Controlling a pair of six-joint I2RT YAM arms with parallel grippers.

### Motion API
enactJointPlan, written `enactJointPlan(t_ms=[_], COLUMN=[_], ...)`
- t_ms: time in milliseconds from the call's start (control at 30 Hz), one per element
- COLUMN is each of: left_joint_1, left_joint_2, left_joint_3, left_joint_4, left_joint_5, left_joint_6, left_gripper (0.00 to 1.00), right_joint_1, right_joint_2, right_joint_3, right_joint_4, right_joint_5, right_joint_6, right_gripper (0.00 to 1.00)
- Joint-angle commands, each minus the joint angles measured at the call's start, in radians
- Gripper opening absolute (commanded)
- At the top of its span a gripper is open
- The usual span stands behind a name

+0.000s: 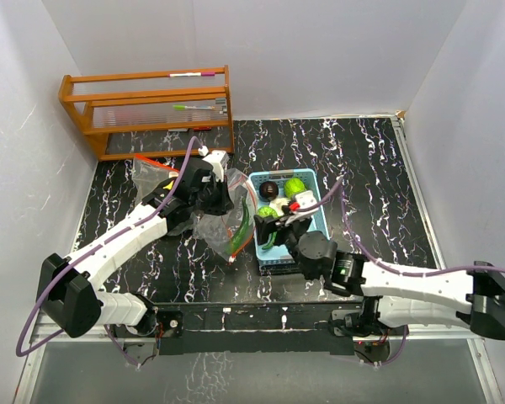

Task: Place the food in the zip-top bag and seal the zipper
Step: Place the fake vegetable in the zipper food storage bag, then pick up the fake vegetable from the bin.

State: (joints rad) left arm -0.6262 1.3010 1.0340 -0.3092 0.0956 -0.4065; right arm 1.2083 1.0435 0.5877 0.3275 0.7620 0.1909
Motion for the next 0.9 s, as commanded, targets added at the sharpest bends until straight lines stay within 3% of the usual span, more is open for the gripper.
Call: enactJointPlan(t_ms=[0,67,133,267,600,867], left_joint_1=[0.009,0.01,0.011,0.011,0.014,0.017], left_joint_2=[-0.035,-0.035,-0.032,-0.029,-0.043,-0.055], left_joint_3=[0.006,0.004,0.002,-0.004,-0.012,-0.014], left_joint_4=[-0.022,-0.018,-0.015,-0.005,0.001,-0.001], left_joint_5=[-0.024,-0.026,-0.025,-0.011,-0.01,-0.011], left_joint_6=[0.023,0.024,0.024,0.019,0.018,0.023], left_gripper=[0.0,0.0,0.0,0.0,0.0,0.0], right_joint_1=[-0.021,-0.107,-0.271,-0.529,-0.585,-0.584], right_joint_2=[-0.084,-0.076,-0.056,0.025,0.285,0.453], right_joint_3=[0.06,0.103,0.137,0.157,0.255,0.309], right_joint_4=[-0.175,-0.343,-0.475,-0.516,-0.503,-0.508], right_joint_5=[0.121,0.08,-0.1,-0.431,-0.584,-0.503], right_joint_6=[0.061,0.156,0.214,0.177,0.17,0.22], right_gripper=[0.8,0.78,0.75,0.72,0.72,0.72])
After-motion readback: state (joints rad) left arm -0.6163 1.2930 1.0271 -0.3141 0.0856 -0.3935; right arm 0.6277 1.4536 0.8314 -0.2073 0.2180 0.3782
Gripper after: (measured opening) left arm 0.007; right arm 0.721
